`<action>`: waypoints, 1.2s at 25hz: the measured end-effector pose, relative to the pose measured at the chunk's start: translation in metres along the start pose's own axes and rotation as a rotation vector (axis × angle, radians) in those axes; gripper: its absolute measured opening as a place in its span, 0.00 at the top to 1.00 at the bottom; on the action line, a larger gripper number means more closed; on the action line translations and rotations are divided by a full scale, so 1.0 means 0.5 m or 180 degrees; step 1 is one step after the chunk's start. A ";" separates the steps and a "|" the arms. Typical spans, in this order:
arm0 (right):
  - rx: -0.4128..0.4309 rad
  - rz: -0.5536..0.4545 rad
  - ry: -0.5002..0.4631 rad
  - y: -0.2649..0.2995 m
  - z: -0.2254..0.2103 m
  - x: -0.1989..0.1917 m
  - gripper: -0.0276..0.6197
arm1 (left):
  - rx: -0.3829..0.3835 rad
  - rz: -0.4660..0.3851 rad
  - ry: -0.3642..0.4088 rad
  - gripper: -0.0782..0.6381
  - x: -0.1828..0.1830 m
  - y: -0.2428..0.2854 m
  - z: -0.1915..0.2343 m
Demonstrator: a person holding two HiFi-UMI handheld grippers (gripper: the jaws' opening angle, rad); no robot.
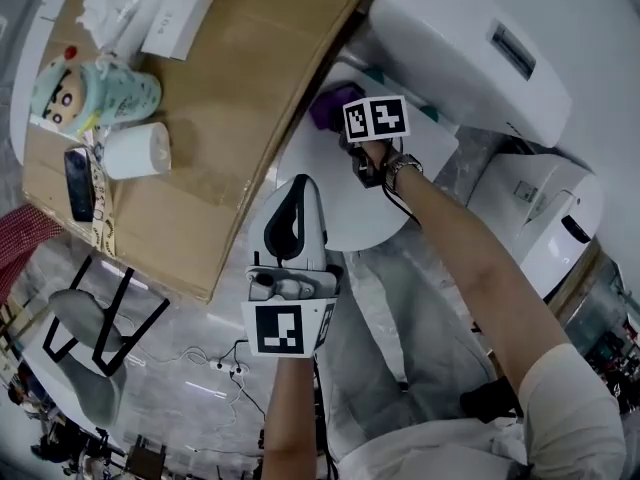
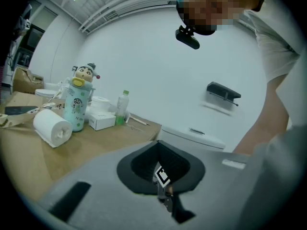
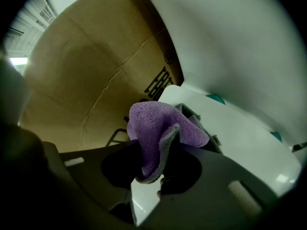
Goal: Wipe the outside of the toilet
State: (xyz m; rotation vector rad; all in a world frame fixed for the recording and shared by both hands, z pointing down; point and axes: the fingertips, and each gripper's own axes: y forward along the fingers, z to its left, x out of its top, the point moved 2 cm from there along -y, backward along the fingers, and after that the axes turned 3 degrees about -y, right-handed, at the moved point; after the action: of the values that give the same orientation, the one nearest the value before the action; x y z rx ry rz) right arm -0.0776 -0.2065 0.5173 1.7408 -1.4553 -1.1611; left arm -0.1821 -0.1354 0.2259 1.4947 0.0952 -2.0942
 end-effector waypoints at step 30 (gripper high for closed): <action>-0.0419 0.0323 0.0458 -0.240 -0.310 -0.346 0.81 | 0.0089 0.0054 -0.0033 0.88 -0.094 -0.044 -0.225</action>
State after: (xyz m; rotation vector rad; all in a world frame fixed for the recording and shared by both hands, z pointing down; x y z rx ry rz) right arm 0.1111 -0.0256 0.5273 1.6073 -1.3347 -1.0330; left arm -0.0867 -0.0570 0.2198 1.4957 0.0494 -2.0978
